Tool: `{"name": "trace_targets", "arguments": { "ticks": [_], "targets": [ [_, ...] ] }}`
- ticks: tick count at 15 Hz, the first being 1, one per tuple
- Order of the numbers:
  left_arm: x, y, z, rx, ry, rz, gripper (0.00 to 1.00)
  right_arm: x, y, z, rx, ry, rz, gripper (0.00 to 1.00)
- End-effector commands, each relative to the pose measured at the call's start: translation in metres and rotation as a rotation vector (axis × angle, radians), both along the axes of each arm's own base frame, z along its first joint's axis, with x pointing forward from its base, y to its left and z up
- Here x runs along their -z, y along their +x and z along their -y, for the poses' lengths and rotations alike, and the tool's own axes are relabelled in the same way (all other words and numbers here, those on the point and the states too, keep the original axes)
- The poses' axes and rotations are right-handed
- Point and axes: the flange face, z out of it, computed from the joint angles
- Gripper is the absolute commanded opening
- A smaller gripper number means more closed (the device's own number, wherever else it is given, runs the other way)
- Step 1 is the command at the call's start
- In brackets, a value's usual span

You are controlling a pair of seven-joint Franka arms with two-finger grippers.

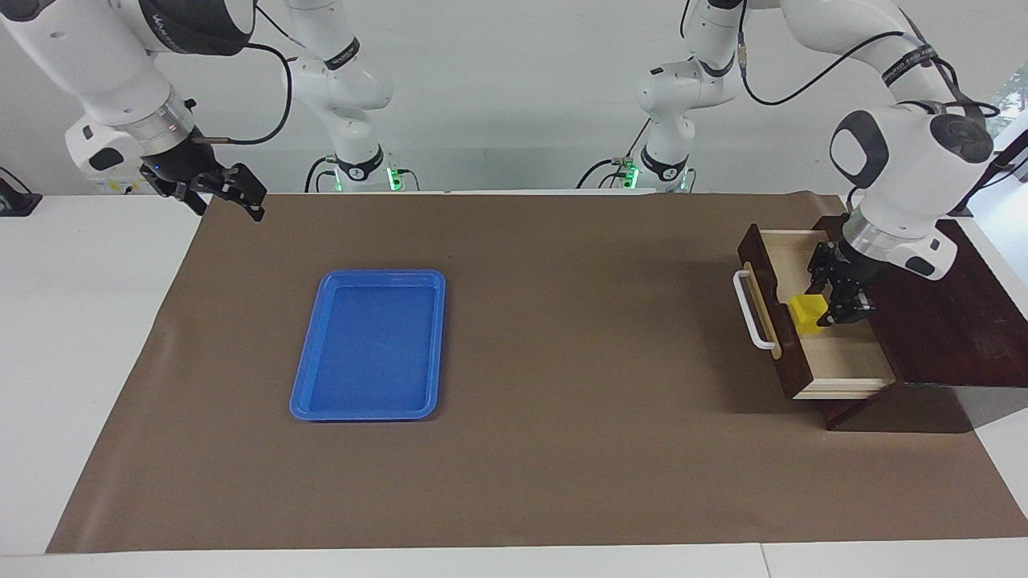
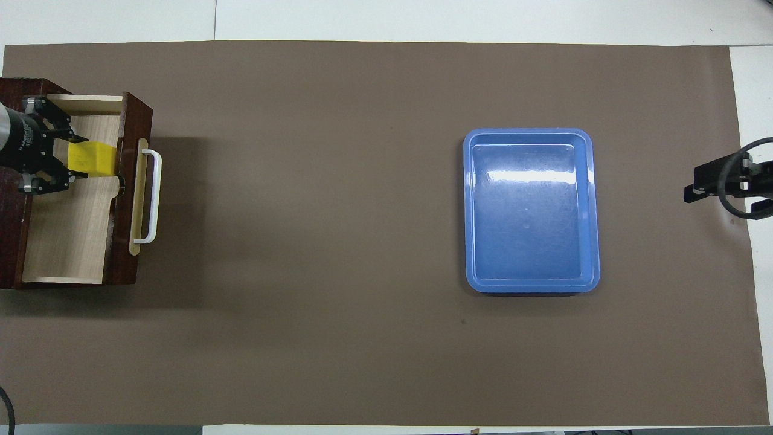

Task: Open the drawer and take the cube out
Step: 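Grasp the yellow cube with the left gripper and lift it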

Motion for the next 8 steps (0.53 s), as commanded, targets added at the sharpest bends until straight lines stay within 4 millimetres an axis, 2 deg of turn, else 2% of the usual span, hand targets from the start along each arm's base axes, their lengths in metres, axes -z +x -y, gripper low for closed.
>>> {"name": "trace_targets", "arguments": {
  "ticks": [1,3,5,6,8],
  "targets": [
    [-0.031,0.012,0.032,-0.039,-0.046,-0.038,0.0,0.012,-0.006,-0.025,0.228,0.078,-0.034,1.0],
    [-0.038,0.008,0.092,-0.015,-0.03,-0.054,0.0,0.019,-0.001,-0.061,0.384,0.117,-0.091,1.0],
    [-0.038,-0.001,0.148,-0.024,-0.001,-0.041,0.0,0.03,0.007,-0.098,0.553,0.161,-0.154,1.0],
    [-0.037,-0.008,0.179,-0.03,0.01,-0.036,0.0,0.035,0.011,-0.111,0.621,0.193,-0.189,1.0],
    [-0.036,-0.02,0.219,-0.055,0.008,-0.036,0.0,0.048,0.017,-0.141,0.735,0.247,-0.25,1.0]
  ]
}}
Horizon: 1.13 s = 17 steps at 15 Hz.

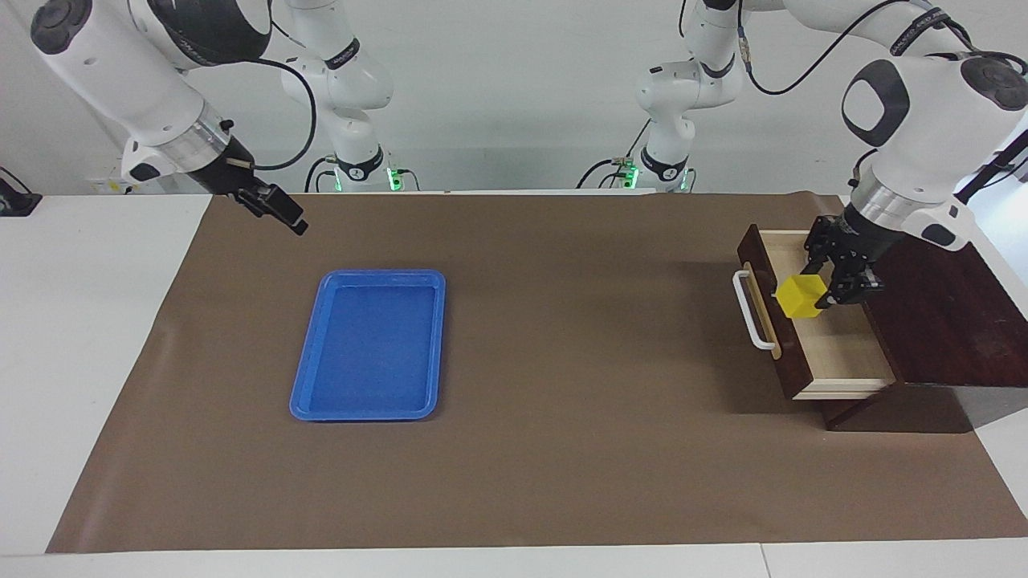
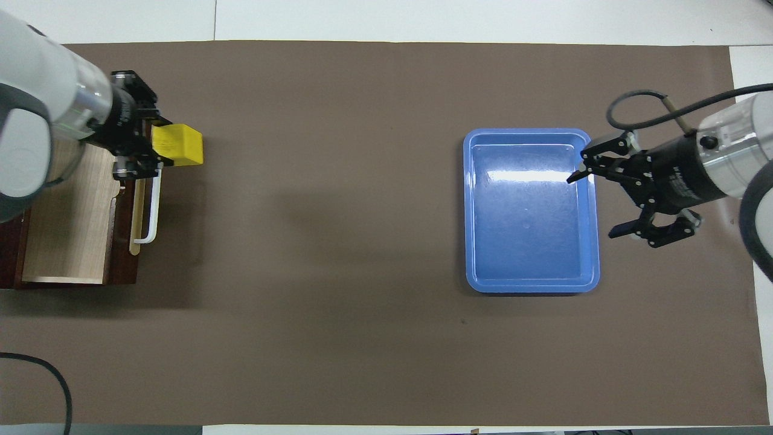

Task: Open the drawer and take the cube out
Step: 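Carry the cube toward center while the right gripper reaches toward it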

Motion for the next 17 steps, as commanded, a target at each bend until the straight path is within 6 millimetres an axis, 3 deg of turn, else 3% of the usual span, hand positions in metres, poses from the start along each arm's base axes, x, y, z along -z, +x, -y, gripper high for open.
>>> {"name": "trace_targets", "arguments": {
  "ticks": [1,3,6,10,13,15,17],
  "targets": [
    [-0.001,-0.01,0.045,-0.046,0.024,-0.002,0.0,0.022,0.008,-0.035,0.184,0.096,-0.078,1.0],
    [0.005,-0.02,0.072,-0.054,0.046,-0.009,0.0,0.046,0.01,-0.08,0.313,0.151,-0.11,1.0],
    [0.034,-0.026,0.103,-0.086,0.111,-0.04,0.0,0.081,0.015,-0.144,0.438,0.228,-0.158,1.0],
    [0.037,-0.028,0.114,-0.129,0.107,-0.038,0.0,0.115,0.0,-0.218,0.504,0.299,-0.13,1.0],
    [0.036,-0.032,0.124,-0.117,0.099,-0.027,0.0,0.158,0.002,-0.253,0.525,0.296,-0.139,1.0],
    [0.036,-0.033,0.125,-0.115,0.099,-0.028,0.0,0.168,0.014,-0.278,0.538,0.319,-0.132,1.0],
    [0.037,-0.035,0.128,-0.112,0.095,-0.034,0.0,0.168,0.031,-0.278,0.563,0.338,-0.136,1.0]
  ]
}}
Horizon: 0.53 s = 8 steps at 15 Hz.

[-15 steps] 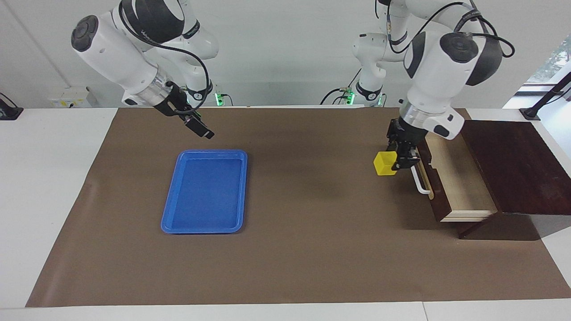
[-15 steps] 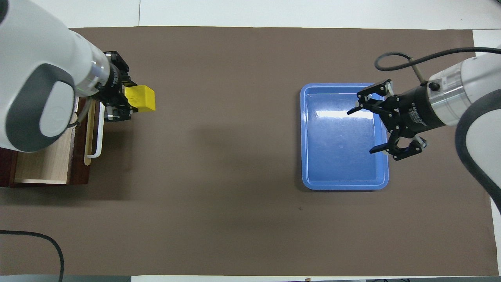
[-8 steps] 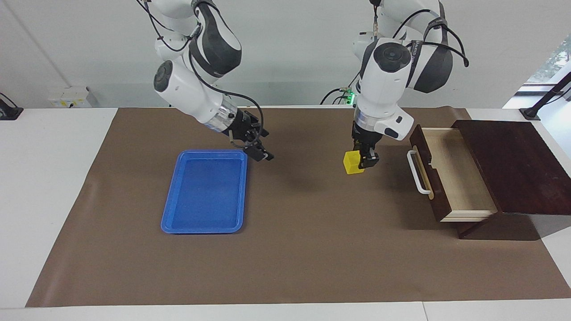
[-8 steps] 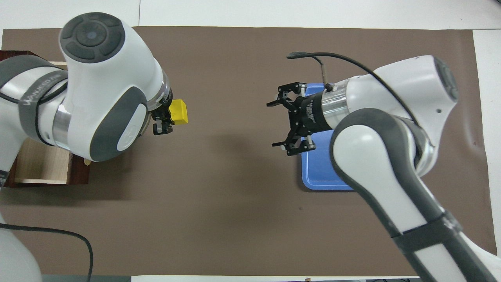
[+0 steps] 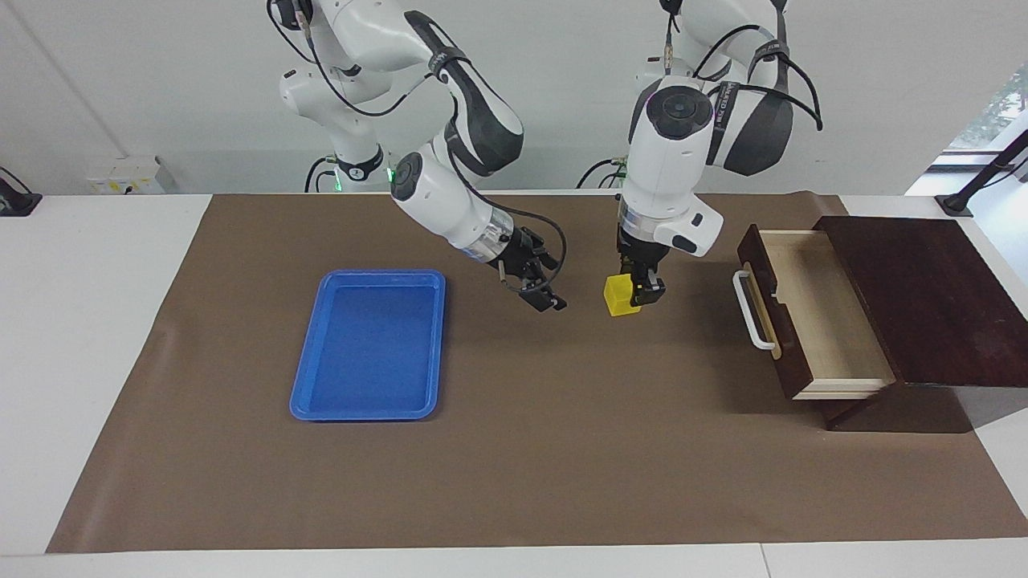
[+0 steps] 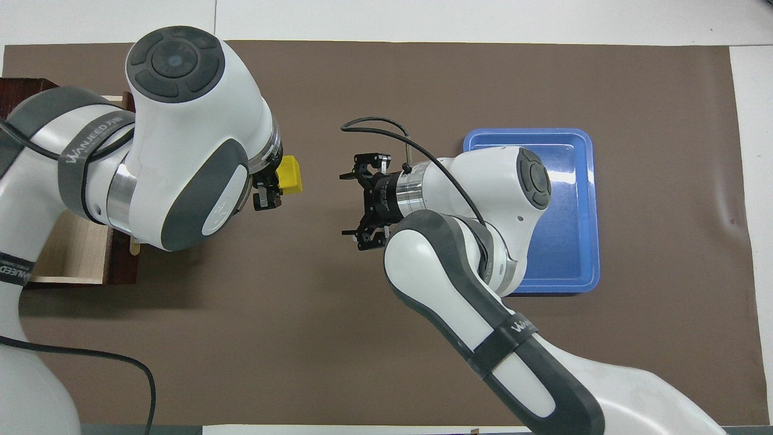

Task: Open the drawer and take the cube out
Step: 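Carry the cube toward center while the right gripper reaches toward it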

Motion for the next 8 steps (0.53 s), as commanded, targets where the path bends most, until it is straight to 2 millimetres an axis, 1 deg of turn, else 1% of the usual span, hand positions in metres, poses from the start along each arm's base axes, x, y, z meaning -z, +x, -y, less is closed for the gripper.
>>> {"name": "trace_targets", "arguments": {
  "ticks": [1,2,4,6,8],
  "targets": [
    [-0.004,-0.001,0.007,-0.008,0.0,0.004,0.0,-0.003,0.035,-0.004,0.084,0.084,-0.027,1.0],
    [-0.004,-0.003,0.009,-0.005,0.0,0.002,0.0,-0.004,0.038,-0.013,0.101,0.12,-0.035,1.0],
    [-0.003,-0.003,0.009,-0.003,0.001,0.0,0.0,-0.001,0.043,-0.015,0.113,0.125,-0.025,1.0],
    [-0.003,-0.004,0.011,-0.002,-0.004,-0.001,0.0,0.001,0.039,-0.02,0.075,0.107,-0.024,1.0],
    [-0.003,-0.004,0.012,-0.001,-0.005,0.001,0.0,0.002,0.031,-0.024,-0.021,0.056,-0.038,1.0]
  ]
}}
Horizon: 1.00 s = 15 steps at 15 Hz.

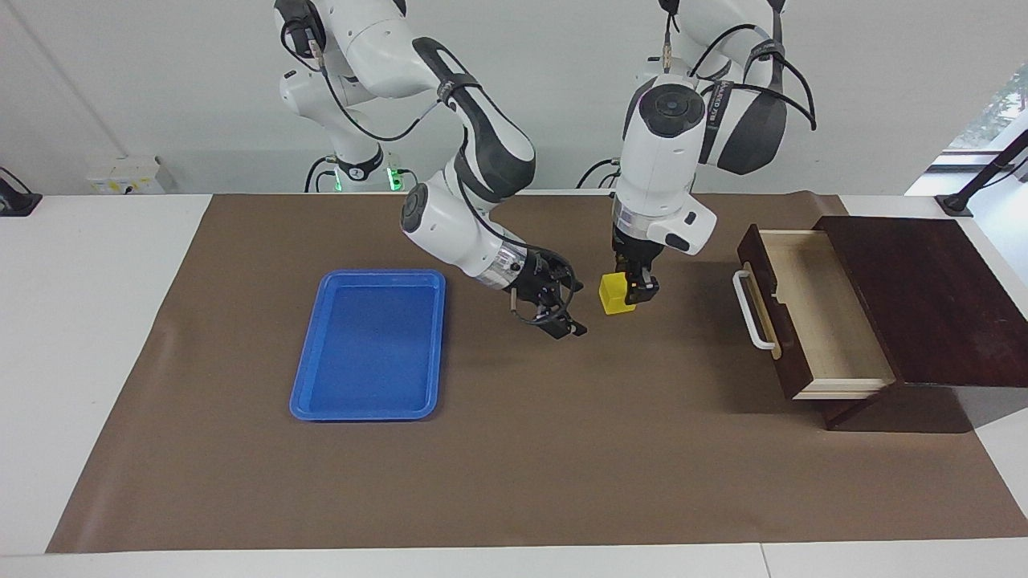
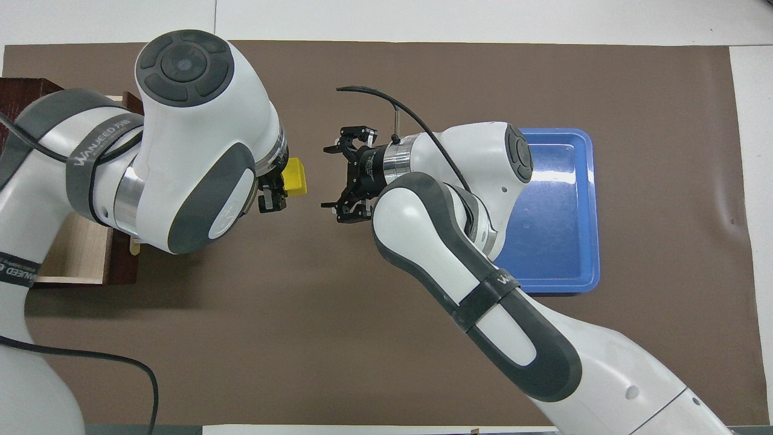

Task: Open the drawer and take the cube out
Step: 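Carry the cube toward center while the right gripper reaches toward it, then close the right gripper on the yellow cube held by the left gripper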

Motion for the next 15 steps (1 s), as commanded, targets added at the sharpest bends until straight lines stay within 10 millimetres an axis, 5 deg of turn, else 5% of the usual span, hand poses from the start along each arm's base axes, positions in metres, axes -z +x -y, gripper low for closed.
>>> {"name": "trace_targets", "arguments": {
  "ticks": [1,7,15],
  "targets": [
    [-0.004,-0.002,0.008,-0.007,-0.004,0.003,0.0,-0.003,-0.004,-0.008,-0.116,-0.062,-0.004,1.0],
    [0.002,-0.006,0.012,0.004,-0.004,0.004,0.0,-0.022,0.026,-0.019,-0.12,-0.031,-0.051,1.0],
    [0.002,-0.006,0.012,0.002,-0.005,0.006,0.0,-0.026,0.017,-0.03,-0.171,-0.052,-0.051,1.0]
  ]
}}
